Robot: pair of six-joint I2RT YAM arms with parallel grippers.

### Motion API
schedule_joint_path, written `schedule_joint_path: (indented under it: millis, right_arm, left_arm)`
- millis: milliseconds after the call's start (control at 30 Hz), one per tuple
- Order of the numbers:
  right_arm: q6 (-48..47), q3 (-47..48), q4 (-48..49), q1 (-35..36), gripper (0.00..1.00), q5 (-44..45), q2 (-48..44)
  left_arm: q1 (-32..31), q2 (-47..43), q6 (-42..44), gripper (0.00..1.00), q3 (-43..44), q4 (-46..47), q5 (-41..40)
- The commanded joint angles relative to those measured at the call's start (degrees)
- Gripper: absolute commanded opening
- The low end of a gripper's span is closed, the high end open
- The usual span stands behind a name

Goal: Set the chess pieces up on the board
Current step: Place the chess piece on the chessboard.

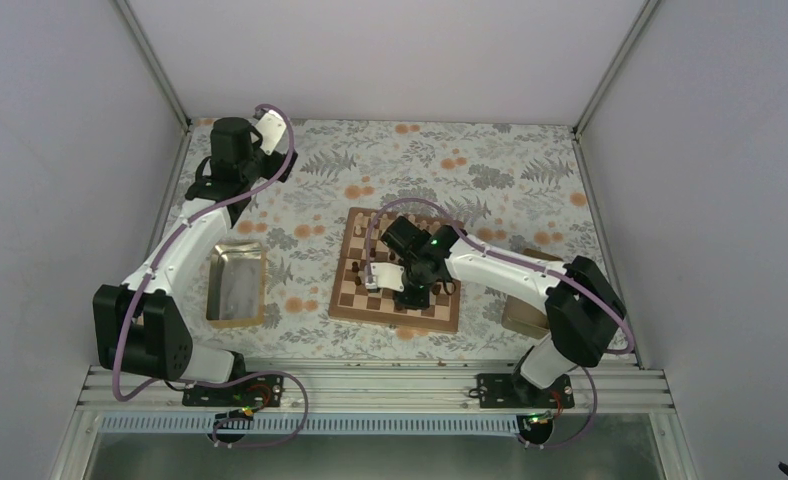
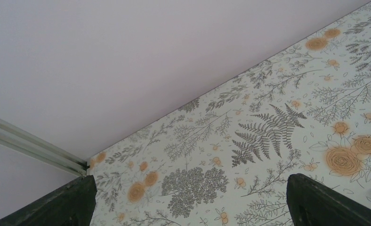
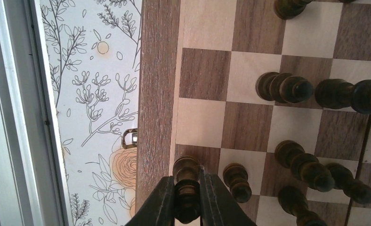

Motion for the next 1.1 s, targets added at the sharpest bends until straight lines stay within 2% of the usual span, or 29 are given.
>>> schedule_joint_path:
  millis: [0,667,800,867,1067]
  right_arm:
    - [-0.16,-1.05,1.49,0.47,0.04,1.41,0.35]
    - [-0.04,-2.19,2.78,0.52,0.04,2.24,0.48]
    - [0.45,-1.62,2.26,0.53,0.12,2.83,0.28]
    - [0.69,-1.04,1.67,0.51,0.21,3.12,0.21]
    - [0.87,0.88,-0.78,0.45,0.24,2.77,-1.57]
  left_arm:
    - [0.38,0.89,-0.03,1.0,-0.41,1.18,0.28]
    - [0.39,1.22,0.07,1.0,-0.18,0.92,0.57]
    - [0.4,1.19,0.12,1.0,-0.19,0.87,0.59]
    - [0.4,1.09,0.24,1.0,-0.24,0.84,0.65]
    - [0.36,1.0,0.33,1.0,-0.17,0.83,1.0]
